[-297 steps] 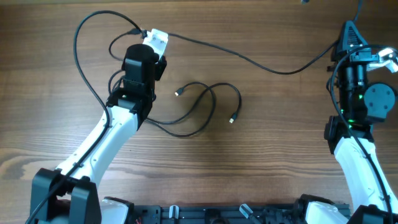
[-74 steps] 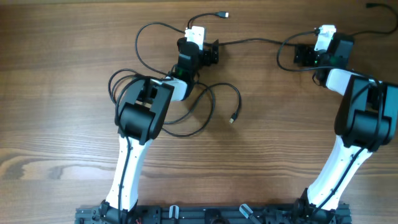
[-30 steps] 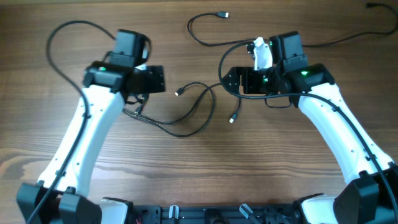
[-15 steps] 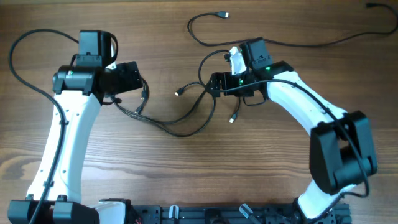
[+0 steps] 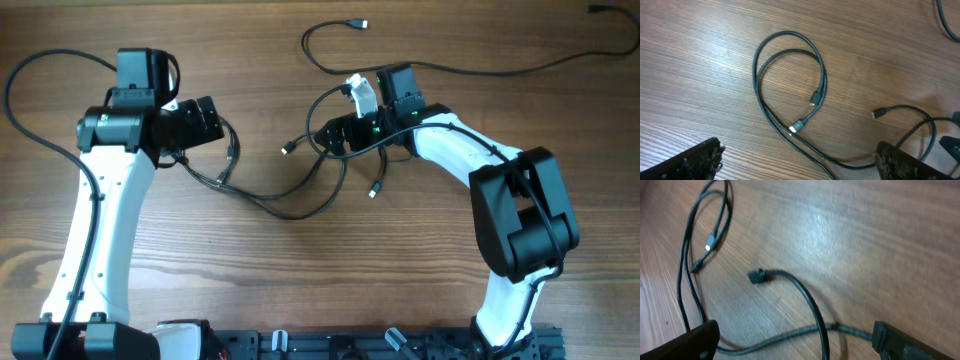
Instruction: Untangle cables
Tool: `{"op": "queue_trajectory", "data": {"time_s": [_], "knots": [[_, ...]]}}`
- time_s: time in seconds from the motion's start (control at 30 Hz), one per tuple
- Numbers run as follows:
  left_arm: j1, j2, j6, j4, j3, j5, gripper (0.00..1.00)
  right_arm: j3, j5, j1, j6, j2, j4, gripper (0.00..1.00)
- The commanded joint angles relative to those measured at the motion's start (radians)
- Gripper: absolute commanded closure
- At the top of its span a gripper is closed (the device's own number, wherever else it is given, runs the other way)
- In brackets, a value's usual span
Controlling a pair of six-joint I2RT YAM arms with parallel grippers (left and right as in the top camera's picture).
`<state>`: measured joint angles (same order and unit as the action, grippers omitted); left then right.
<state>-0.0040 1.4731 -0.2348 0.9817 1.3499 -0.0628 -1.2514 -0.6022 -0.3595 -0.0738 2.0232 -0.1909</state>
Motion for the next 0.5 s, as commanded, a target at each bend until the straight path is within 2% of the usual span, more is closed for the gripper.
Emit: {"op": "queue_trajectory", "data": {"time_s": [0.0, 0.47], "knots": [[0.03, -0.016, -0.009, 0.0, -0.008, -0.01, 0.0, 0.0, -0.027, -0.004, 0.052, 0.019, 0.023, 0.0], [0.035, -0.016, -0.005, 0.0, -0.008, -0.011, 0.0, 0.0, -0.137, -0.031, 0.1, 0.085, 0.04, 0.0]]}}
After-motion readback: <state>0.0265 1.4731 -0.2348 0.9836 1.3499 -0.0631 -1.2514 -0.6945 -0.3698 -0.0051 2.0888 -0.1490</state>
